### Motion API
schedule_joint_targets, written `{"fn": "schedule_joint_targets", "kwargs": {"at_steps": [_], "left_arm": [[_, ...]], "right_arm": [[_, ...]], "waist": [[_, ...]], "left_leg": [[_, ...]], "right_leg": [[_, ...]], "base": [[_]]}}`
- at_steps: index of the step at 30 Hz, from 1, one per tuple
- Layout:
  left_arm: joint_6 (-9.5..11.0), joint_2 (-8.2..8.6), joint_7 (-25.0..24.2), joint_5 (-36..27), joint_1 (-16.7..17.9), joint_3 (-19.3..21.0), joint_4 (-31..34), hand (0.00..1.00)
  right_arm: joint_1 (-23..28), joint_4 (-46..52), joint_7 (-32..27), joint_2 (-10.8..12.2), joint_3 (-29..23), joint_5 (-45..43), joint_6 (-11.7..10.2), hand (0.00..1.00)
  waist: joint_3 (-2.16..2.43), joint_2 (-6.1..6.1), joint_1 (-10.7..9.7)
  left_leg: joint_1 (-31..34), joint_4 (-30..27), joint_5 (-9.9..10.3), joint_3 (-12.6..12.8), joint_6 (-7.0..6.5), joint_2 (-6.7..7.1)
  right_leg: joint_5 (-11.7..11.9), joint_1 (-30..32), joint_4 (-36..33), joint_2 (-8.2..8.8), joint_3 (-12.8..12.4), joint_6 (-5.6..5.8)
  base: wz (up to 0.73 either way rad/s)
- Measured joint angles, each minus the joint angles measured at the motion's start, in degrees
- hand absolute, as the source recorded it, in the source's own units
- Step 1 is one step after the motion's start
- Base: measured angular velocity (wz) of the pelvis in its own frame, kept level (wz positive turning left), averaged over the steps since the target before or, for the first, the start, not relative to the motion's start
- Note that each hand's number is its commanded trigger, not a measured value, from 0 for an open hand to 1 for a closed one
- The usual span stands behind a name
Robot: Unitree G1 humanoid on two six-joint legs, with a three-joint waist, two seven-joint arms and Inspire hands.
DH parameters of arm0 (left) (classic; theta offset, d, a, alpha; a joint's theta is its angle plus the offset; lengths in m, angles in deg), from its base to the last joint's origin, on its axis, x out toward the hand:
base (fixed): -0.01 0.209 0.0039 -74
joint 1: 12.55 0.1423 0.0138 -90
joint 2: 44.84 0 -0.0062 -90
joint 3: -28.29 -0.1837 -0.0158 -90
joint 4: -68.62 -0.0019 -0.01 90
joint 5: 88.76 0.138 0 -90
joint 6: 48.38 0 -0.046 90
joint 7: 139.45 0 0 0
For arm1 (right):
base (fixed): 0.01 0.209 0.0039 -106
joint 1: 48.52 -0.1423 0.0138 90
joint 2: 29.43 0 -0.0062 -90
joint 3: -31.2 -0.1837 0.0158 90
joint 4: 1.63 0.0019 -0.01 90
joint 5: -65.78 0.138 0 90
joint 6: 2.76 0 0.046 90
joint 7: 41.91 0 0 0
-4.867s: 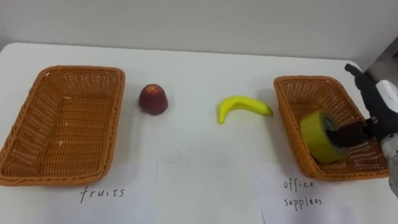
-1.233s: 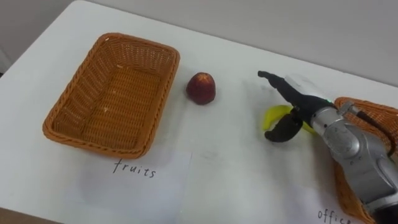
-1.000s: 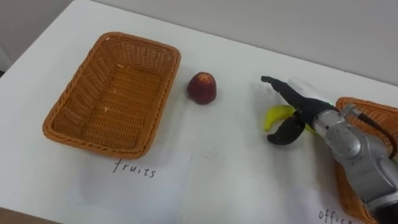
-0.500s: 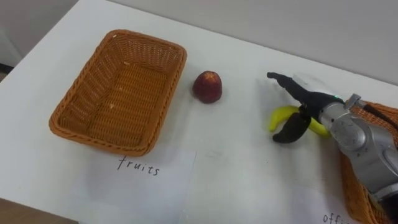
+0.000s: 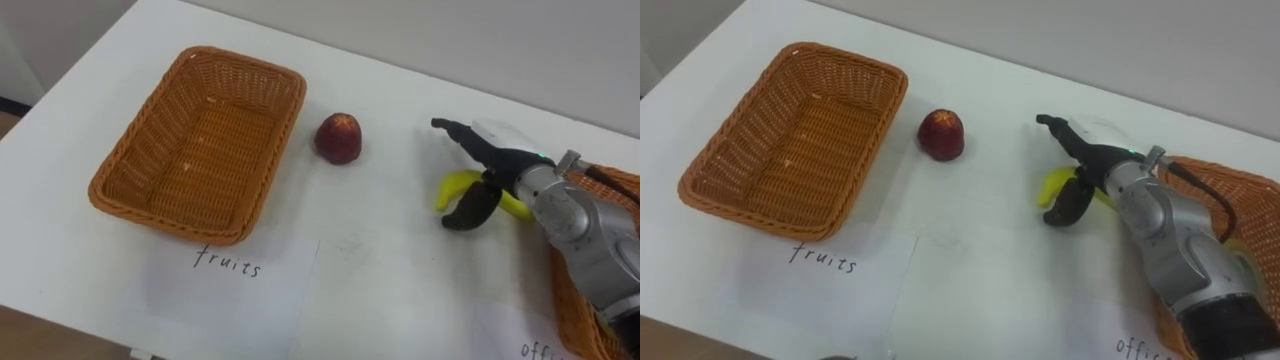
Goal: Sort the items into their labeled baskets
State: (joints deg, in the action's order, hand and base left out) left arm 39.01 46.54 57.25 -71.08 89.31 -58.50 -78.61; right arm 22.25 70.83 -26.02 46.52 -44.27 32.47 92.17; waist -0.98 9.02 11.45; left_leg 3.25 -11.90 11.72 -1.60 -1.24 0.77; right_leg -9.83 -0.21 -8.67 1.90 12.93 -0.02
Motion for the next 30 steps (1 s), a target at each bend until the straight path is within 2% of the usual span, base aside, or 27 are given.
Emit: {"fn": "schedule_joint_targets", "kwargs": {"at_steps": [6, 14, 17, 20, 30], "left_arm": [[-1.18, -0.1, -2.0, 0.0, 0.0, 0.05, 0.1, 0.0], [-1.2, -0.16, -3.0, -0.04, -0.17, 0.06, 0.46, 0.0], [-1.2, -0.18, -3.89, -0.06, -0.31, -0.01, 0.43, 0.0], [-1.24, -0.22, -3.92, -0.06, -1.28, -0.11, -0.27, 0.0], [-2.52, -0.17, -4.05, 0.01, -1.59, -0.04, -0.46, 0.0]], "right_arm": [[-0.21, -0.33, 2.99, -0.02, -0.17, 0.01, 0.74, 0.0], [-2.13, -4.99, 8.48, -0.11, -0.05, 1.87, 1.19, 0.0], [-2.36, -6.35, 9.35, -0.13, -0.02, 2.58, 1.16, 0.0], [-3.41, -8.78, 10.08, -0.13, 0.01, 3.53, 1.21, 0.0], [-4.23, -11.8, 11.91, -1.04, -0.07, 4.16, 1.39, 0.0]], "waist": [[0.29, -0.01, 0.06], [0.65, 0.61, 0.22], [0.49, 0.69, 0.23], [-0.08, 0.67, 0.35], [-0.14, 0.63, 1.72]], "left_leg": [[0.03, 0.0, -0.03, -0.19, 0.02, -0.03], [0.0, -0.25, -0.05, -0.24, 0.03, -0.08], [-0.01, -0.49, -0.05, -0.32, 0.02, -0.07], [0.05, -0.8, -0.04, -0.31, 0.04, -0.05], [-0.01, -0.84, -0.07, -0.76, 0.1, 0.02]], "right_leg": [[0.0, -0.06, 0.01, -0.01, 0.17, 0.0], [0.0, -0.19, -0.05, 0.06, 0.33, 0.0], [0.01, -0.41, -0.06, 0.12, 0.58, -0.01], [0.14, -0.6, -0.15, 0.09, 1.23, -0.17], [0.25, -0.93, -0.17, 0.05, 2.02, -0.28]], "base": [[0.01], [0.0], [0.01], [0.04], [0.02]]}}
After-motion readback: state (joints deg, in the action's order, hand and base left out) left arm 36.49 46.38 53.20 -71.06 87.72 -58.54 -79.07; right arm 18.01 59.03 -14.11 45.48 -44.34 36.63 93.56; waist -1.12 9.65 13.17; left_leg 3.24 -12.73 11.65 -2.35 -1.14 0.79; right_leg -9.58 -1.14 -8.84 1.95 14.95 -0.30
